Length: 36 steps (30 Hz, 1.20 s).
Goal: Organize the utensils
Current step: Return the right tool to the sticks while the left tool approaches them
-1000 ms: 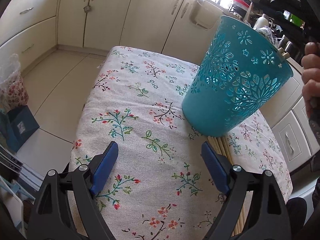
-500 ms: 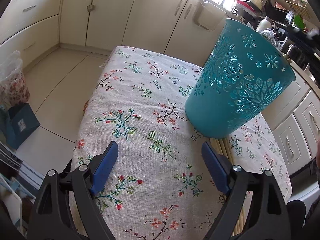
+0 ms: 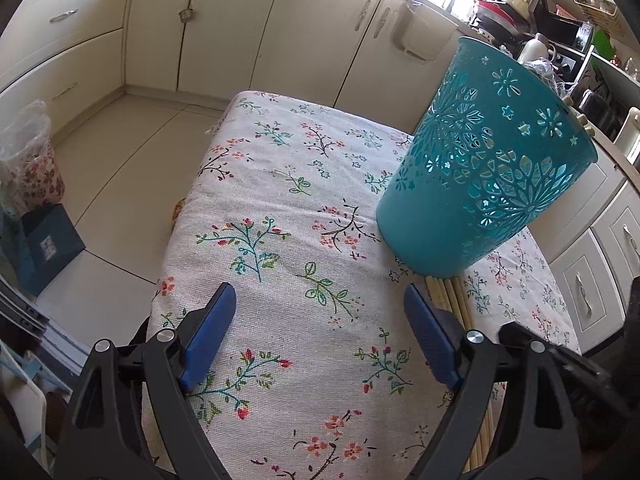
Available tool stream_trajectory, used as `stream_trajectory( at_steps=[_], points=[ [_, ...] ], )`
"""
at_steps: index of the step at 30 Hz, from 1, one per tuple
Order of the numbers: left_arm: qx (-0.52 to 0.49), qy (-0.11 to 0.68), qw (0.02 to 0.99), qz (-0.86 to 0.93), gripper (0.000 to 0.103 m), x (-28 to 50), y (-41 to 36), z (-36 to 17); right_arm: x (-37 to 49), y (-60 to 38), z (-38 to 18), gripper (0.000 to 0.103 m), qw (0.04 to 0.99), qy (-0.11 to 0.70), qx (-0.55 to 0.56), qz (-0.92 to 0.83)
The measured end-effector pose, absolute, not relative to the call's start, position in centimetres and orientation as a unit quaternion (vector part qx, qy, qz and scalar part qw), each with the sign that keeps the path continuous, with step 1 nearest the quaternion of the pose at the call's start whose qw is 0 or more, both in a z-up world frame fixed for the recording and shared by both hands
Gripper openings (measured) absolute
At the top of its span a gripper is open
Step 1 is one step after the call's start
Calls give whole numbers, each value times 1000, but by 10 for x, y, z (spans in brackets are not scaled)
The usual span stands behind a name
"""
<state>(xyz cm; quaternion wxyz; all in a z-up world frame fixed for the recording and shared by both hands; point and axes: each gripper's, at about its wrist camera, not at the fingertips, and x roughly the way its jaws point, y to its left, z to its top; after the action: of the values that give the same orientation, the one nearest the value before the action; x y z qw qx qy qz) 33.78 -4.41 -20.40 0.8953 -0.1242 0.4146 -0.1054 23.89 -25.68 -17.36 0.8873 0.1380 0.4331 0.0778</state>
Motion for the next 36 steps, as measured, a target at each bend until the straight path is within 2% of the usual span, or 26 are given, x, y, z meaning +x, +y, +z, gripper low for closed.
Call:
stream_trajectory(
  at_steps=[11,12,16,23,36],
  points=[
    [-121,416,895,-106,83,338,-47,-205,257,-239,-183,12,884,455,83,69],
    [-121,416,895,-106,83,337,-47,-204,254,-242,-186,7,882,459,78,68],
    [-114,417,895,-109,83,337,-51,-204,247,-250,-187,7,879,469,67,64],
    [-43,443,879,-173,85,323,-98,-200,234,-270,-189,7,877,464,110,65],
    [44,462,878,-119,85,325,-133,-208,233,-275,-189,8,874,460,137,78]
  ],
)
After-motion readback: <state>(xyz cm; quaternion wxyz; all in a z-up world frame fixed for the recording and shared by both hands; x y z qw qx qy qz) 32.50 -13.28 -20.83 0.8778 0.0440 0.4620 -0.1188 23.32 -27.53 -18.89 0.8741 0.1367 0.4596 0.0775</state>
